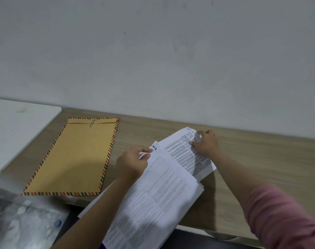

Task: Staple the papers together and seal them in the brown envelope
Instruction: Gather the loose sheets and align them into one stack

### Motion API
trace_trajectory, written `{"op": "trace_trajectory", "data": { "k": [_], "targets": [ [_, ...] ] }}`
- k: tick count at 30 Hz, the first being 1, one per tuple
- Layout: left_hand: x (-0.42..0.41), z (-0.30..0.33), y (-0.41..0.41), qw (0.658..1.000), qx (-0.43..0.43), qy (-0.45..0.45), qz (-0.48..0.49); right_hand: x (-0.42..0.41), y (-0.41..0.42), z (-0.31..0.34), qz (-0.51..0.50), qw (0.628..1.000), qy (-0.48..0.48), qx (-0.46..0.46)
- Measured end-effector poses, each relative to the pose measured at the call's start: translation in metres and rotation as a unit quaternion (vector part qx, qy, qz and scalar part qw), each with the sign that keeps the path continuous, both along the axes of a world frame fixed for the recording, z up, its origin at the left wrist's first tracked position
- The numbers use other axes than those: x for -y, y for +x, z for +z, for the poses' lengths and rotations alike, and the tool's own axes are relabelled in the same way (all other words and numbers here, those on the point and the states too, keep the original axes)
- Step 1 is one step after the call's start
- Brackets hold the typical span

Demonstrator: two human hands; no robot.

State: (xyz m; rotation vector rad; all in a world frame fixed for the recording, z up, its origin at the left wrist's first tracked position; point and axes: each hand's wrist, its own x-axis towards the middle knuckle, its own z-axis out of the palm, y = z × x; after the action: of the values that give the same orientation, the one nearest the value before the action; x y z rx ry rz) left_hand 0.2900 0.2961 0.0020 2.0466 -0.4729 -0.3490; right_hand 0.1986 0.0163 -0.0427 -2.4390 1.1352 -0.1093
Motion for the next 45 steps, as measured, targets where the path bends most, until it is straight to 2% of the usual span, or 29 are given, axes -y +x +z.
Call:
{"op": "trace_trajectory", "data": {
  "k": [6,12,17,25,28,38,45],
  "targets": [
    [-0.001,0.004,0.0,1.0,-0.009,0.012,-0.004,-0.01,-0.009,0.002,0.011,0.998,-0.045,0.052],
    [0.003,0.008,-0.007,0.999,-0.002,0.015,-0.034,-0.025,-0.024,0.026,0.058,0.981,-0.012,0.185],
    [0.023,0.036,-0.026,0.996,-0.032,-0.045,-0.076,-0.045,-0.046,0.076,0.096,0.961,-0.02,0.258],
    [0.056,0.07,-0.043,0.973,-0.055,-0.192,-0.113,-0.081,-0.097,0.138,0.064,0.904,0.056,0.419],
    [0.063,0.08,-0.052,0.968,-0.042,-0.217,-0.123,-0.085,-0.109,0.146,0.062,0.895,0.066,0.436],
    [0.068,0.095,-0.073,0.955,-0.019,-0.261,-0.14,-0.088,-0.125,0.16,0.086,0.902,0.07,0.418],
    [0.071,0.102,-0.08,0.948,0.025,-0.284,-0.144,-0.104,-0.121,0.168,0.071,0.867,0.121,0.478]
  ]
}}
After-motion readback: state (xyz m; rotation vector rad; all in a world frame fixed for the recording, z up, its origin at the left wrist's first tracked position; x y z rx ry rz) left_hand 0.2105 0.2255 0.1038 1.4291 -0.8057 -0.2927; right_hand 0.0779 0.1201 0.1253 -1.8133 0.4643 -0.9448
